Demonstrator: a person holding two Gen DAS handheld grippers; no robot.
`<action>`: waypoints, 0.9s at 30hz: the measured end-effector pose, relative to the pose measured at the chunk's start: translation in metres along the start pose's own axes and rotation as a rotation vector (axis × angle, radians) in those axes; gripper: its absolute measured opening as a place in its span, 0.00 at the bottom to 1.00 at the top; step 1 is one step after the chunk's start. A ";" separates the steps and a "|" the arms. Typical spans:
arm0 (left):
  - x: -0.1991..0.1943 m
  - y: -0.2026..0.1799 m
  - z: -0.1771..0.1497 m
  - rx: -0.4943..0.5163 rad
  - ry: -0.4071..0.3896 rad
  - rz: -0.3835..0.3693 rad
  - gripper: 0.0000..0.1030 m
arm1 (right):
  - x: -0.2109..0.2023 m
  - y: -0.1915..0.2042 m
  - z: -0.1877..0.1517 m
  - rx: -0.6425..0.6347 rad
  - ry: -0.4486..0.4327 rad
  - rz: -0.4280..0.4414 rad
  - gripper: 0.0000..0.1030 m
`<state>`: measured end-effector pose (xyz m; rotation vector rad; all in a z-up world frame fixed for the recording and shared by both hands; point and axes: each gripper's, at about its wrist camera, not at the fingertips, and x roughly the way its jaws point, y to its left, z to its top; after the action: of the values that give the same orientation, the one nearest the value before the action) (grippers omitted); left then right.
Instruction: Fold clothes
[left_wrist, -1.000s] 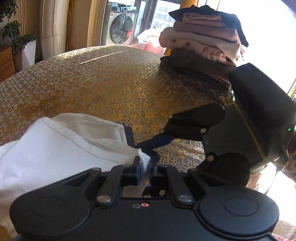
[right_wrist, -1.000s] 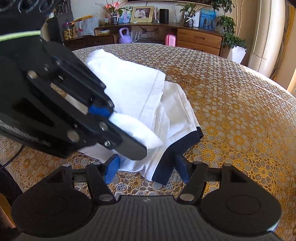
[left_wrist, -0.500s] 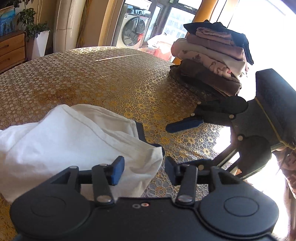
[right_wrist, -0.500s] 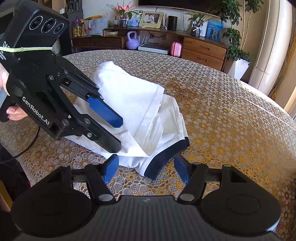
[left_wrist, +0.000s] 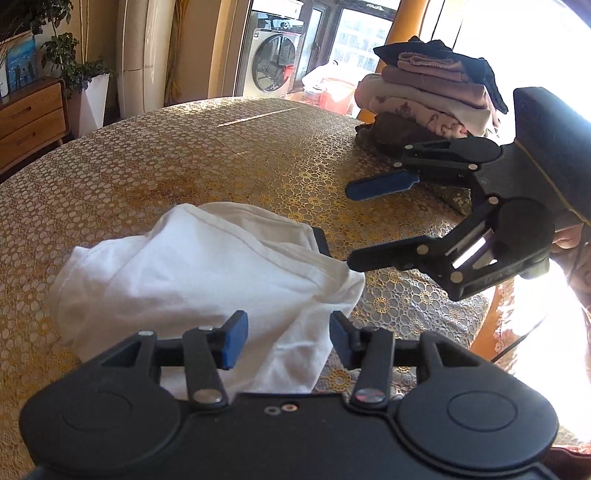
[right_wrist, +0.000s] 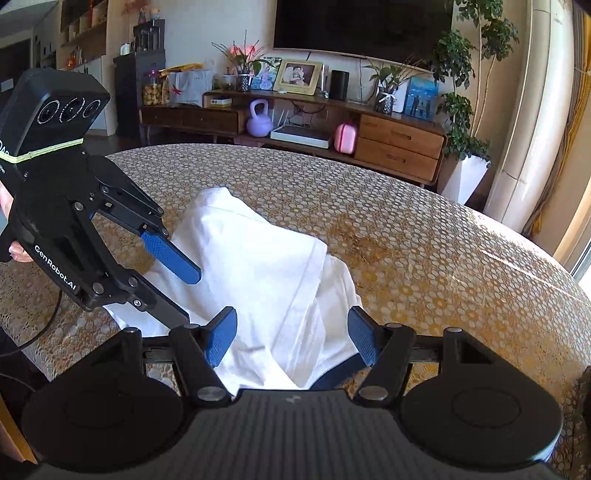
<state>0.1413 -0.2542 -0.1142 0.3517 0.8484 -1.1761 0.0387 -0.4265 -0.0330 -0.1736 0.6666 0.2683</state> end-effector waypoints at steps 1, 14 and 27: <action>-0.004 0.004 -0.003 -0.004 0.000 0.008 1.00 | 0.005 0.003 0.003 -0.007 0.001 0.009 0.64; -0.003 0.032 -0.029 -0.036 0.045 0.063 1.00 | 0.068 0.040 -0.013 -0.119 0.152 0.121 0.63; -0.034 0.064 -0.021 0.006 -0.049 0.153 1.00 | 0.029 0.022 -0.003 -0.001 0.030 0.197 0.64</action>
<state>0.1864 -0.1943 -0.1143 0.3845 0.7624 -1.0411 0.0521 -0.4005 -0.0552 -0.1131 0.7141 0.4555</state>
